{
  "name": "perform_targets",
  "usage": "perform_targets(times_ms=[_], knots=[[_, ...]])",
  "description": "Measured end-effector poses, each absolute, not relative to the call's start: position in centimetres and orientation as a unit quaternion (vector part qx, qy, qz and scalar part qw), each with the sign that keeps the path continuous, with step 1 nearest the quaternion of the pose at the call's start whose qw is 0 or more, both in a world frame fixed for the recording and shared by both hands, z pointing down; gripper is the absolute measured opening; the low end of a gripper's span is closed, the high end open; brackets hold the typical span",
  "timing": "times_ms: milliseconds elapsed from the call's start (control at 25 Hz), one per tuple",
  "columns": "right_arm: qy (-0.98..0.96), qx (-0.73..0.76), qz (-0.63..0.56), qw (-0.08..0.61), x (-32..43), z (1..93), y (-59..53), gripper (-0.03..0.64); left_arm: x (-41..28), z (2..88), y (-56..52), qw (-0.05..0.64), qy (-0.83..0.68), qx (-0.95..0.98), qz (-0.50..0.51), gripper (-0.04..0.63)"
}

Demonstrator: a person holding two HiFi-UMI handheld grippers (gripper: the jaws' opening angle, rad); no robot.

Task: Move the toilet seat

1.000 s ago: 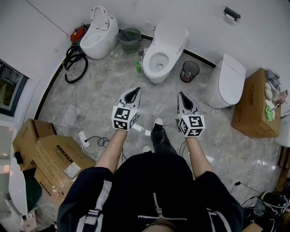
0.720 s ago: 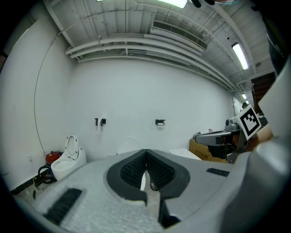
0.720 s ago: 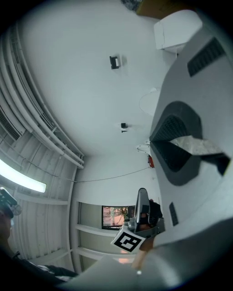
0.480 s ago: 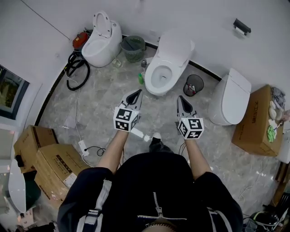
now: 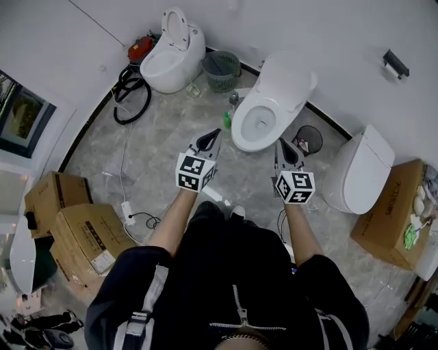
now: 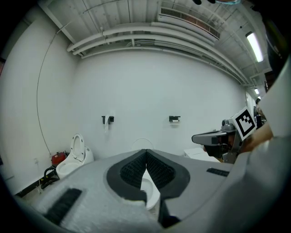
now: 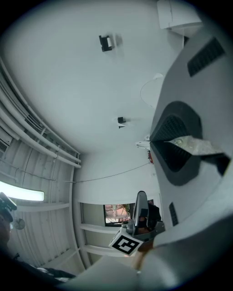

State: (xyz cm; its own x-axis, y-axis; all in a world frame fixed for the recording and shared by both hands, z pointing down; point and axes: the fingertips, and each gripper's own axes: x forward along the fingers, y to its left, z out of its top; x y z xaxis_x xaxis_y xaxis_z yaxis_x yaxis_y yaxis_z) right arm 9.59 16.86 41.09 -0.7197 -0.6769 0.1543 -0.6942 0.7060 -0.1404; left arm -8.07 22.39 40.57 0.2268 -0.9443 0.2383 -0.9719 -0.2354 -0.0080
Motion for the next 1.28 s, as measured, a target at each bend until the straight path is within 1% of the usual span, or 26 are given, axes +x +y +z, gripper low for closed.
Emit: perform_targets(times_ms=[440, 960, 1280], knots=[[-0.909, 0.402, 0.096, 0.058, 7.3, 41.9, 8.7, -0.009, -11.3, 41.3, 12.3, 0.073, -0.593, 0.798, 0.085, 0.002], [-0.852, 0.505, 0.118, 0.065, 1.5, 42.4, -4.8, -0.005, -16.3, 43.2, -6.1, 0.087, -0.484, 0.865, 0.102, 0.002], [-0.817, 0.56, 0.12, 0.072, -0.4, 42.5, -9.1, 0.005, -18.2, 44.2, -12.4, 0.098, -0.423, 0.894, 0.106, 0.002]])
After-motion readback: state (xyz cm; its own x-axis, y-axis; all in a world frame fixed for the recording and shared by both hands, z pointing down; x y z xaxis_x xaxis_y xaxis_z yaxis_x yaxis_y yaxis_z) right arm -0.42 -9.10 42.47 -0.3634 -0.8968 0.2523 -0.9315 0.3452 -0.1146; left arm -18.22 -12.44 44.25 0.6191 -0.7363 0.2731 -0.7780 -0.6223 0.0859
